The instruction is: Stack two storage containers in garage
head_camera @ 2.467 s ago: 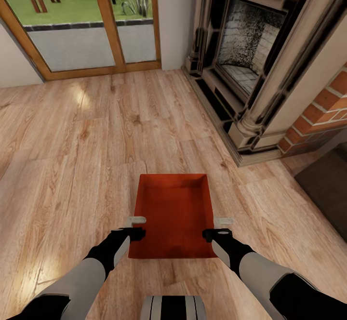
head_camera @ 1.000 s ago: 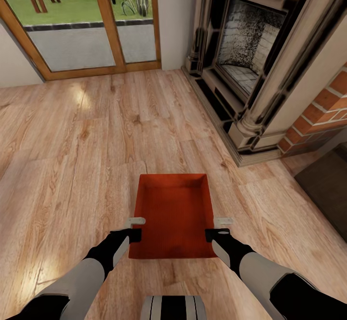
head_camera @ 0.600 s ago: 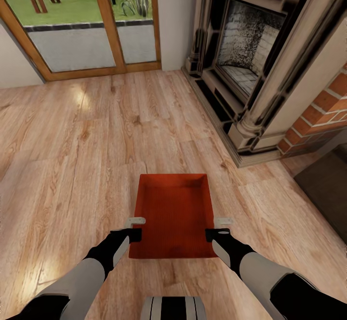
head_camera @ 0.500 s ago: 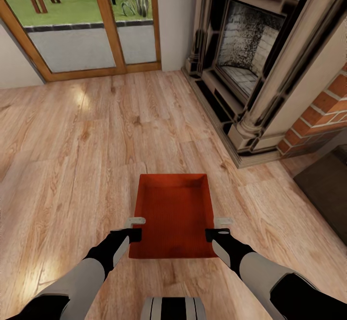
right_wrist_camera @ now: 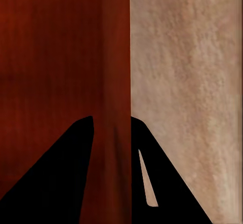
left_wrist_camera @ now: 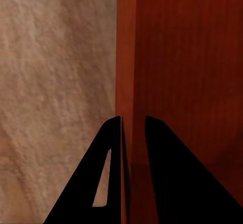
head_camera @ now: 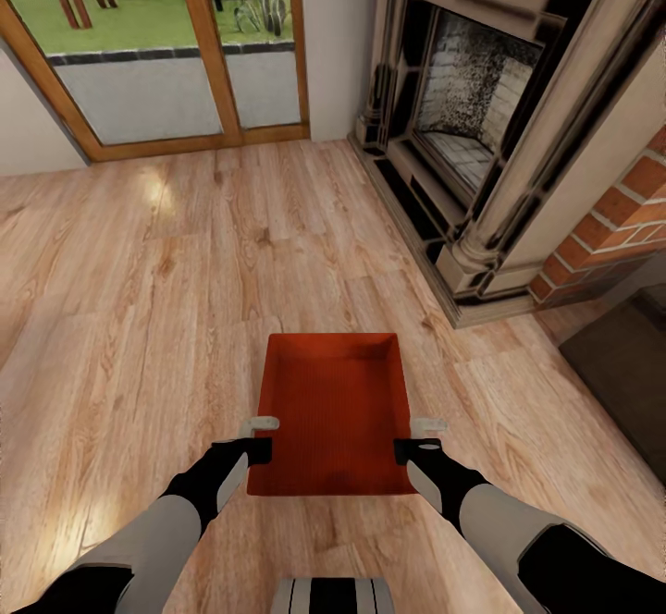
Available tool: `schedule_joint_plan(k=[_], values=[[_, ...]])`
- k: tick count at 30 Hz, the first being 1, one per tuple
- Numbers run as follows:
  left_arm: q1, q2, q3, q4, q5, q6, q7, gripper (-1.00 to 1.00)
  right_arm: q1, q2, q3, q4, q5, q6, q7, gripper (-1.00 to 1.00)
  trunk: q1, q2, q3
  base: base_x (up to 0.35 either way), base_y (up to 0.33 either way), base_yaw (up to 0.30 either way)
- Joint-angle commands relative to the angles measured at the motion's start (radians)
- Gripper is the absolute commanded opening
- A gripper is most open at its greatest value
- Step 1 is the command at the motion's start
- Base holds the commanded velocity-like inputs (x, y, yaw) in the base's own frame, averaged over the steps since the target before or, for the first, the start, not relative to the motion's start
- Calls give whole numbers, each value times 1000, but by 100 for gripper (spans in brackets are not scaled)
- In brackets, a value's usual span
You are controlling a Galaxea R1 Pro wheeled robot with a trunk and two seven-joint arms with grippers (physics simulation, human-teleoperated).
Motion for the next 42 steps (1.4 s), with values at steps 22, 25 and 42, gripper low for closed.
schedule_joint_plan(k=[22, 25, 42], values=[[0, 1, 0, -1, 0, 7, 10, -100, -1, -5, 1, -7, 19, -5, -7, -100, -85, 154, 68, 0, 0, 0], [0, 1, 0, -1, 0, 7, 10, -100, -1, -6, 1, -7, 19, -5, -7, -100, -96, 175, 78, 0, 0, 0], [0, 2, 0, -1, 0, 7, 10, -100, -1, -6, 1, -7, 19, -5, -7, -100, -161, 294, 131, 0, 0, 0]])
